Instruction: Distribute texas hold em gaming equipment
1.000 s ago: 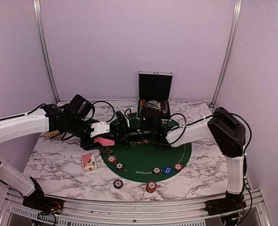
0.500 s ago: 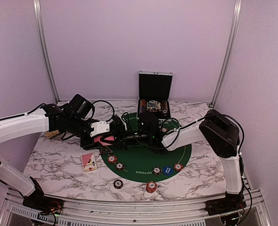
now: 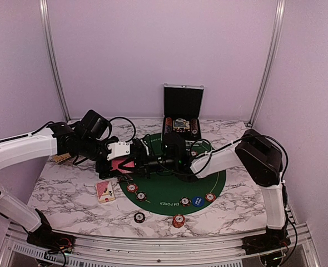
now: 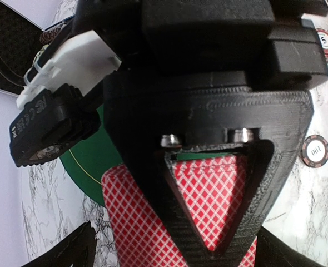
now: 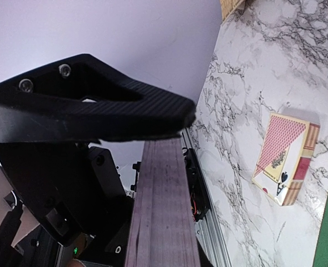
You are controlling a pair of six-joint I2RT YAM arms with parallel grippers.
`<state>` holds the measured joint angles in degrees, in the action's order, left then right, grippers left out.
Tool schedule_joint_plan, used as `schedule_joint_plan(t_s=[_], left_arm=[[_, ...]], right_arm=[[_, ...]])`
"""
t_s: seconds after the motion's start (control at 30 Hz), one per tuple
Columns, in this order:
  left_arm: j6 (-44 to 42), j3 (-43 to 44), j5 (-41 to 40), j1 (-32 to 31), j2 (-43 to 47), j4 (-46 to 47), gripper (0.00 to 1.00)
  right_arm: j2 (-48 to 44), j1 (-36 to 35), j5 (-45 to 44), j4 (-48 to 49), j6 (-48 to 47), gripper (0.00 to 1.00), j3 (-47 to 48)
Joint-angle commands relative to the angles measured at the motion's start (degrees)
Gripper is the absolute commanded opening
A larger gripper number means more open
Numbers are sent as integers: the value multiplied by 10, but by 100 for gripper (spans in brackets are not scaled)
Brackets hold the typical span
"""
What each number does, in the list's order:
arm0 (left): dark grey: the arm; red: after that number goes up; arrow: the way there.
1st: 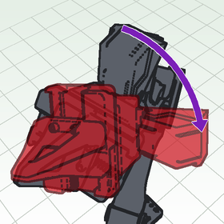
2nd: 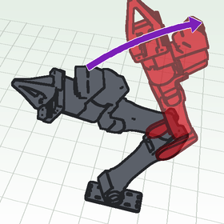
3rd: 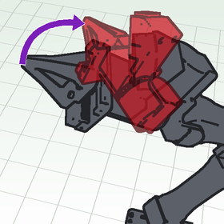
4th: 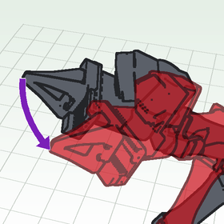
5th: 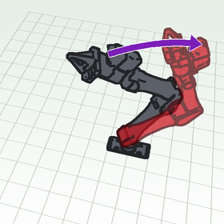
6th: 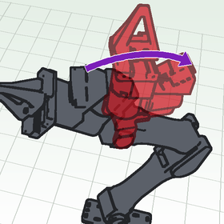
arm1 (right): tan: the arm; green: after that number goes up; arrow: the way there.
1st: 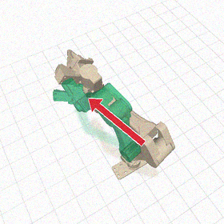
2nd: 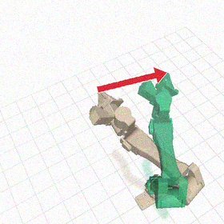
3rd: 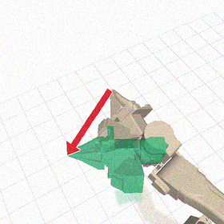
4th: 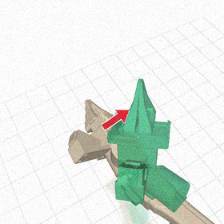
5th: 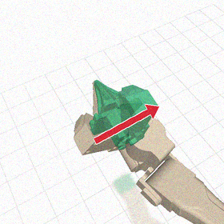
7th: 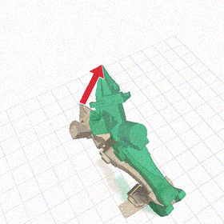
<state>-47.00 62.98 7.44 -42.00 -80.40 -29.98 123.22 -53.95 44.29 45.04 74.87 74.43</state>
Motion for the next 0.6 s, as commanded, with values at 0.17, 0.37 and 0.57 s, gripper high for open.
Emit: schedule_joint_plan(t_s=[0.17, 0.37, 0.57], left_arm=[[-3, 24, -1, -2, -9, -22, 92], [14, 26, 13, -3, -18, -36, 98], [33, 34, 14, -3, -22, -25, 94]], right_arm=[[-4, -9, -14, -19, -21, 0, 39], [-3, -9, -15, 6, -5, 0, 38], [-1, -9, -12, 17, 4, 0, 38]])
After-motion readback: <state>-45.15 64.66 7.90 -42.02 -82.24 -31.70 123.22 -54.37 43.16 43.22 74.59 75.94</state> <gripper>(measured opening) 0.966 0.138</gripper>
